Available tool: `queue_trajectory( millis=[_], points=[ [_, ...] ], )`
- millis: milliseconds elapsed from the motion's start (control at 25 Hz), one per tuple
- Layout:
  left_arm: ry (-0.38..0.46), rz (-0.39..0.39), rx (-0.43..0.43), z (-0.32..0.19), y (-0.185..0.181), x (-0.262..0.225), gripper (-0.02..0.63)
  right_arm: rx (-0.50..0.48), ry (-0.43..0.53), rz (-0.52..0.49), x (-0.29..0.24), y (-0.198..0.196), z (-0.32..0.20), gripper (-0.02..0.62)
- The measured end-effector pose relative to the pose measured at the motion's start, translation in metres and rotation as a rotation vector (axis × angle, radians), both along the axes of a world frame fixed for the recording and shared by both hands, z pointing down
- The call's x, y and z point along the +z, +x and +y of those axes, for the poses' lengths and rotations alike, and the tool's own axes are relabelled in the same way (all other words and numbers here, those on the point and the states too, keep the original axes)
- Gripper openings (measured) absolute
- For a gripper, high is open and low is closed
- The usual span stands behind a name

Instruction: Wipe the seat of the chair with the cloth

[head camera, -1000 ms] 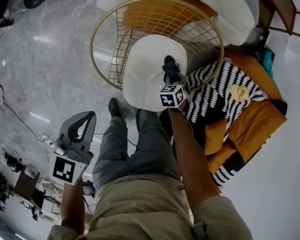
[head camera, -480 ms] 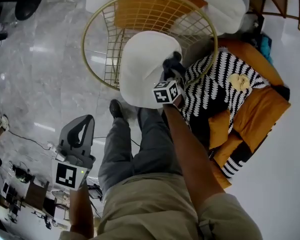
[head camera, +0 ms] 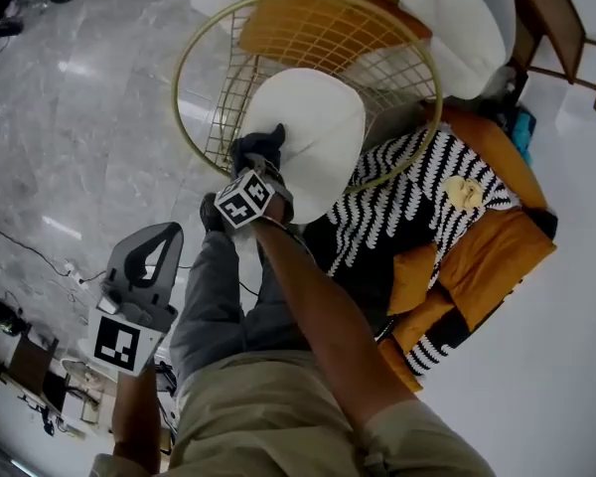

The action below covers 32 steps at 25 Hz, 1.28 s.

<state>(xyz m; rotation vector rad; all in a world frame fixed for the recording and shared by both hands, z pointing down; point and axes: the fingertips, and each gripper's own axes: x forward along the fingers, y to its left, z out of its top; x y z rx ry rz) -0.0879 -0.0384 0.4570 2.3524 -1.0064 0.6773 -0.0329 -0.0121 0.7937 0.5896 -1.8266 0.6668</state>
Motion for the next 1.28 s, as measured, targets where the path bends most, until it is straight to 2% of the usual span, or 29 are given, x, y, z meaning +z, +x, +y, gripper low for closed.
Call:
queue_trajectory(
  millis=[80, 160, 240, 440, 520, 600, 760, 920, 1040, 1120, 1200, 1280],
  points=[
    [-0.001, -0.001, -0.003, 0.002, -0.002, 0.001, 0.015, 0.008, 0.005, 0.029, 0.004, 0.02, 0.002, 0.081],
    [-0.001, -0.001, -0.002, 0.002, -0.004, 0.002, 0.015, 0.031, 0.022, 0.084, 0.009, 0.058, 0.001, 0.081],
    [0.0, 0.001, -0.003, 0.001, -0.005, 0.002, 0.015, 0.077, 0.06, 0.159, 0.009, 0.111, -0.005, 0.081],
    [0.001, 0.01, 0.01, -0.001, -0.001, 0.001, 0.015, 0.279, 0.165, 0.347, -0.016, 0.248, -0.023, 0.081],
    [-0.001, 0.014, 0.019, -0.001, 0.002, 0.0, 0.015, 0.314, 0.186, 0.384, -0.026, 0.273, -0.026, 0.081],
    [-0.004, 0.014, 0.027, -0.002, 0.004, -0.001, 0.015, 0.328, 0.195, 0.395, -0.031, 0.279, -0.028, 0.081],
    [0.003, 0.011, 0.038, -0.004, 0.005, -0.002, 0.015, 0.315, 0.175, 0.364, -0.022, 0.253, -0.024, 0.078],
    [-0.005, 0.009, 0.028, -0.001, 0.003, 0.001, 0.015, 0.26, 0.108, 0.285, -0.001, 0.187, -0.004, 0.078],
    [-0.011, 0.009, 0.024, 0.002, 0.002, 0.004, 0.015, 0.162, 0.03, 0.184, 0.013, 0.112, 0.019, 0.08],
    [-0.013, 0.011, 0.019, 0.003, 0.002, 0.005, 0.015, 0.048, -0.009, 0.096, 0.014, 0.056, 0.034, 0.078],
    [-0.016, 0.011, 0.012, 0.005, 0.001, 0.007, 0.015, -0.062, -0.021, 0.018, 0.009, 0.008, 0.045, 0.08],
    [-0.02, 0.008, 0.004, 0.006, -0.002, 0.008, 0.015, -0.105, -0.017, -0.029, 0.002, -0.02, 0.048, 0.08]
  ],
)
